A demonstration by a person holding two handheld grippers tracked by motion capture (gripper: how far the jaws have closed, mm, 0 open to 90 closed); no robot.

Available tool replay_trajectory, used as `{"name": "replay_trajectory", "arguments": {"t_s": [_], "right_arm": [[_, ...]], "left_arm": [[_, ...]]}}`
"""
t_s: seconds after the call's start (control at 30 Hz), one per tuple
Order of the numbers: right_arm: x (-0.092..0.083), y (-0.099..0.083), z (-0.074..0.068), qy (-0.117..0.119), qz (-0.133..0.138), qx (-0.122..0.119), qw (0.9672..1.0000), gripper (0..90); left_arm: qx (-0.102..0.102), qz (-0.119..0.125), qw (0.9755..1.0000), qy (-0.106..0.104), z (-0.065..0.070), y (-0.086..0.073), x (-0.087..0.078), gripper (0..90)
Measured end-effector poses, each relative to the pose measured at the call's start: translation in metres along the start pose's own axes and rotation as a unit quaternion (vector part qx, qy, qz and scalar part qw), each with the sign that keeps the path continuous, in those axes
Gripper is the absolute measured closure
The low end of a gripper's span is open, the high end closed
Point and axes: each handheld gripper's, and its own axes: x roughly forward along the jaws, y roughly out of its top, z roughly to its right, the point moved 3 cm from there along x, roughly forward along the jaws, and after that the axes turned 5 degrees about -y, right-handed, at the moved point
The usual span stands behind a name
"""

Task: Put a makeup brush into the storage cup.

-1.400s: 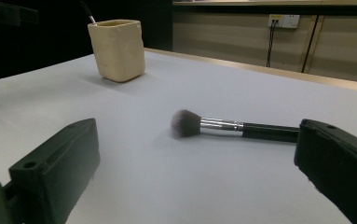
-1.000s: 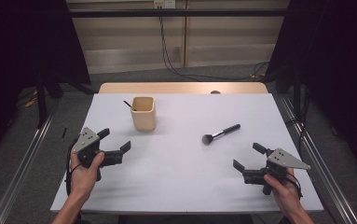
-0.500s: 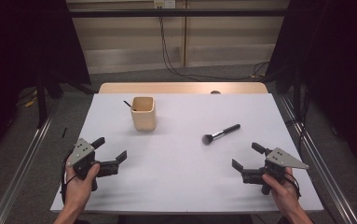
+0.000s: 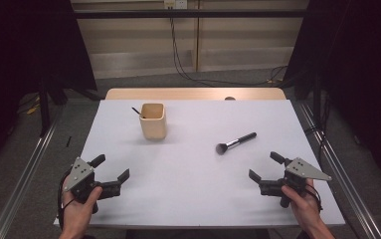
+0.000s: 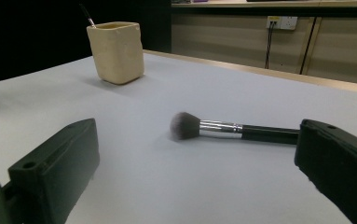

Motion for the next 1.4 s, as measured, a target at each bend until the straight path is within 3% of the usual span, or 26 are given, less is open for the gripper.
{"name": "replay_trajectory", "arguments": {"t_s": [0.23,0.43,0.73,1.1,1.4], "right_arm": [[0.001,0.0,0.0,0.002,-0.003,0.003,1.0,0.0],[0.0,0.001,0.0,0.002,-0.003,0.005,1.0,0.0],[0.001,0.008,0.003,0.004,-0.002,0.023,0.9997,0.0],[0.009,0.026,0.015,0.009,-0.001,-0.002,1.0,0.0],[0.03,0.033,0.021,0.021,-0.036,-0.017,0.999,0.0]], "left_arm": [[0.0,0.011,0.9999,-0.004,-0.001,-0.003,-0.004,2.1],[-0.003,0.011,0.9999,0.012,-0.003,-0.005,-0.009,2.0],[-0.003,0.002,1.0,0.002,-0.002,-0.006,-0.01,2.0],[0.0,0.006,1.0,0.003,-0.001,-0.004,-0.013,2.0],[0.002,0.005,1.0,0.007,0.0,-0.003,-0.011,2.0]]}}
